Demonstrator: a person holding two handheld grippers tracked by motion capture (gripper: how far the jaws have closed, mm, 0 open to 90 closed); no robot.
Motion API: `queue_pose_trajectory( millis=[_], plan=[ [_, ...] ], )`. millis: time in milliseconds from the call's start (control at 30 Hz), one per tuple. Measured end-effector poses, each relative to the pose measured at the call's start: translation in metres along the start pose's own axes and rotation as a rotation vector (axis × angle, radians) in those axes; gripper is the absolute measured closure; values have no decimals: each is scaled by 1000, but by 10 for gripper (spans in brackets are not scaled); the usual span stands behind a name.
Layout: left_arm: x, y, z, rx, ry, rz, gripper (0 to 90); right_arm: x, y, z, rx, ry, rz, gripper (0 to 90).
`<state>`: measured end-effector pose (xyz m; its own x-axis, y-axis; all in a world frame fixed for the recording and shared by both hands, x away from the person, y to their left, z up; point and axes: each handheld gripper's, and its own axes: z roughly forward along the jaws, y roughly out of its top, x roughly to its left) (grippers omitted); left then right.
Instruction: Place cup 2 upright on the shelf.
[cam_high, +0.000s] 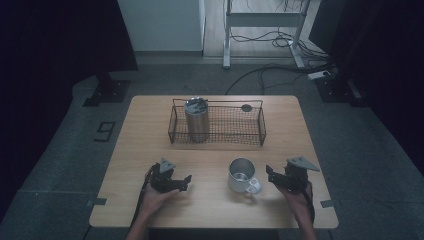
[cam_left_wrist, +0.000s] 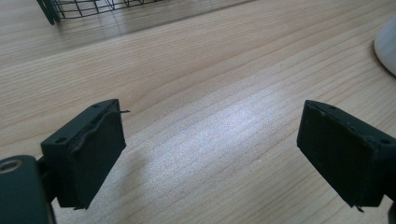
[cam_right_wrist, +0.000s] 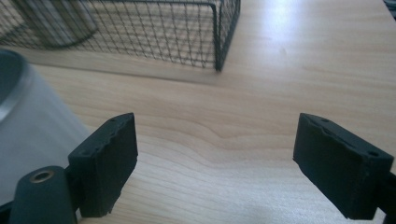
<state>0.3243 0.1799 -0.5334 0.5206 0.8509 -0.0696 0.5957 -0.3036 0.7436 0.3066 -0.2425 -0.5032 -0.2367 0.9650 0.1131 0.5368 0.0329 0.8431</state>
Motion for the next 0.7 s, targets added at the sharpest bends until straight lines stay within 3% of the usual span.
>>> queue_pose_trajectory(
  millis=[200, 700],
  plan=[
    [0, -3, 2, 16, 16, -8, 92, 11, 9, -11, -29, 62, 11, 135],
    [-1, -4, 0, 12, 8, -12, 92, 48, 23, -34, -79, 144, -52, 131]
  ],
)
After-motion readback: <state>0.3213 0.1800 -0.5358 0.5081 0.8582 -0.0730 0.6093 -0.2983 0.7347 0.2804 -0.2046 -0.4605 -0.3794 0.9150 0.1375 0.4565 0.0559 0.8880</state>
